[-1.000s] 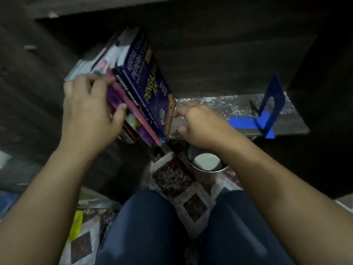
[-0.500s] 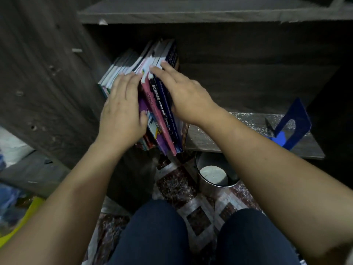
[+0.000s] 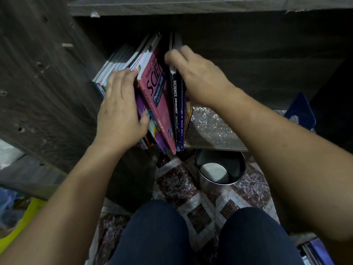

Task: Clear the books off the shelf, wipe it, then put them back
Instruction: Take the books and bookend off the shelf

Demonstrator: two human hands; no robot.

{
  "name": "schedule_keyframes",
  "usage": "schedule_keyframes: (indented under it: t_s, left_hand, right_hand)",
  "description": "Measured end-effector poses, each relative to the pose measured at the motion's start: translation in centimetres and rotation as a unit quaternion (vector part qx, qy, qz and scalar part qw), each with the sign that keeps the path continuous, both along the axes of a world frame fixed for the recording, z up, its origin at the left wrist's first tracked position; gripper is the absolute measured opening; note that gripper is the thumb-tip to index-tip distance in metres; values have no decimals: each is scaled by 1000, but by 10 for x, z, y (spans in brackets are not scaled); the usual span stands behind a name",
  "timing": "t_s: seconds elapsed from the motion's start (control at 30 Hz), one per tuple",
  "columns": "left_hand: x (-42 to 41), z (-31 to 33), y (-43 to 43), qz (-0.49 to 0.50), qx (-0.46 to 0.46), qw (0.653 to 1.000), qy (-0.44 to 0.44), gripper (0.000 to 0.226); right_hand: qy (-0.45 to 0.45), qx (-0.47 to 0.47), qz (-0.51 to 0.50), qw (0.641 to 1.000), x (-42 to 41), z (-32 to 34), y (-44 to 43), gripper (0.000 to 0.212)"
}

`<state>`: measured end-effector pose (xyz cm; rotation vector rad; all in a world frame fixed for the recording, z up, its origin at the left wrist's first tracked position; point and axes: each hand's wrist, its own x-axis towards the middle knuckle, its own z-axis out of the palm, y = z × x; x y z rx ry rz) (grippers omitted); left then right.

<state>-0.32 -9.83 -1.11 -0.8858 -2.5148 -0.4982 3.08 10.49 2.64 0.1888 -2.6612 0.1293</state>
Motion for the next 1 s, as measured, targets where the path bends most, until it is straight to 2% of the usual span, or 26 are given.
schedule_keyframes:
  t_s: [0.07,0.13,0.23,0.33,0.47,0.57,0.67,0.83,0.87,0.93,1.0]
  left_hand:
    - [0,3,1,-2,-3,1000,-3,87]
    - [3,3,3,13,-15,1000,1,89]
    - [24,-7,12,43,8,998,50,85]
    - [52,-31,30,-3,35,997,65,79]
    - [68,-61,57,-82,-1,996,-16,77]
    - [71,-65,76,-70,-7,995,-76,73]
    - [69,-59,90,-45,-10,995,-88,59]
    - [69,-43,106,-112,-40,993,-24,42]
    - [71,-38,111,-124,-60,990,-6,39]
    - [77,-28,121,-149,-107,983,31,35]
    - [85,-19,133,-177,-151,971,58,32]
  right_hand:
    - [-1,55,-28,998,0,1,3,52]
    - [10,100,-51,994,1,3,11,38]
    - [25,113,-62,991,8,3,32,31]
    - [45,82,-65,994,26,-6,55,27]
    - [120,19,-110,987,62,-12,77,19]
    - [165,-54,-145,974,96,-14,91,22]
    - [178,-141,-197,954,136,-21,101,33]
    - [116,-231,-312,914,194,-41,103,27]
    - [84,-219,-355,905,202,-46,103,26]
    - [16,-126,-426,896,215,-57,98,22]
    - [-23,-43,-433,900,224,-68,90,20]
